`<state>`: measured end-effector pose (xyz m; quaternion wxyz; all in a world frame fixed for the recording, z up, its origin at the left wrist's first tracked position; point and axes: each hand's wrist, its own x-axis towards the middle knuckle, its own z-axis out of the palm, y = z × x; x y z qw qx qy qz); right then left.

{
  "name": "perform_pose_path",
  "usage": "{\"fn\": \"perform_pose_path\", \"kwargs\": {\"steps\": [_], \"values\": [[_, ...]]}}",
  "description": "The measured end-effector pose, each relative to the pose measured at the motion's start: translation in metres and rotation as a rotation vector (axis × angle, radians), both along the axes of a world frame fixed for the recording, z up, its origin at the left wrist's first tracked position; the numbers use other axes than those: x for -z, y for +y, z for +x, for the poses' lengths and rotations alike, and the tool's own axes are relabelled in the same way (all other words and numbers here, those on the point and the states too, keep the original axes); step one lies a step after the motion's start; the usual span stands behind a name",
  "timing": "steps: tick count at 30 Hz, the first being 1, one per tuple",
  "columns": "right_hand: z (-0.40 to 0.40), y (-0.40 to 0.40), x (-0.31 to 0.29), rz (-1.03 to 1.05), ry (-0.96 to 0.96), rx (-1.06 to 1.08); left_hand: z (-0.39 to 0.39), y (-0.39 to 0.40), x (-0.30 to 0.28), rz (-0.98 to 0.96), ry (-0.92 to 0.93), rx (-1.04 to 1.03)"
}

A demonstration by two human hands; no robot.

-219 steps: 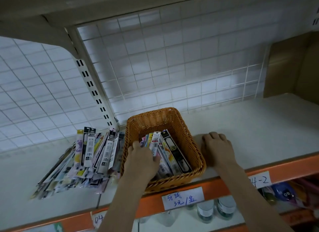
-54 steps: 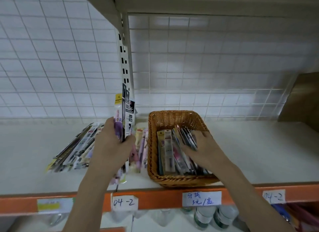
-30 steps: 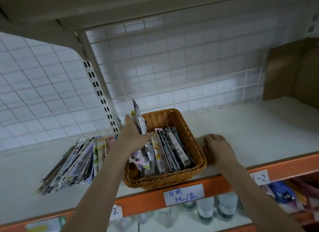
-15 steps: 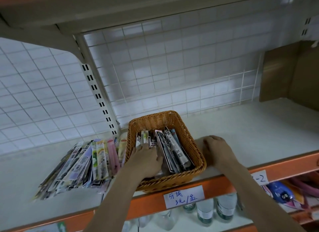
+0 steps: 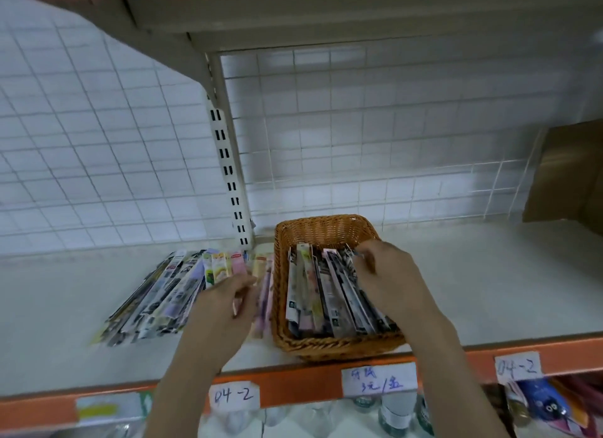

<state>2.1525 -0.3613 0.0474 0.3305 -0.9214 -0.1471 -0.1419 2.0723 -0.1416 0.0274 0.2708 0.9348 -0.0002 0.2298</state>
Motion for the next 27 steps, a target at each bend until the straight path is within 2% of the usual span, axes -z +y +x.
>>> {"fn": "perform_pose_path", "kwargs": {"steps": [8,15,21,24,27], "values": [[-0.033,0.097,0.000,-0.051,-0.075,-0.205,-0.029,0.087,0.011,-0.047,-0.045,-0.198],[-0.038,0.177,0.014,-0.098,0.045,-0.280,-0.055,0.175,0.016,-0.121,-0.060,-0.407],[-0.019,0.218,0.034,-0.250,0.229,-0.067,-0.060,0.228,0.025,-0.115,-0.007,-0.430],[-0.012,0.224,0.041,-0.254,0.304,0.036,-0.053,0.244,0.030,-0.132,0.018,-0.402],[-0.018,0.227,0.041,-0.162,0.429,0.095,-0.042,0.251,0.035,-0.134,0.032,-0.333]]}}
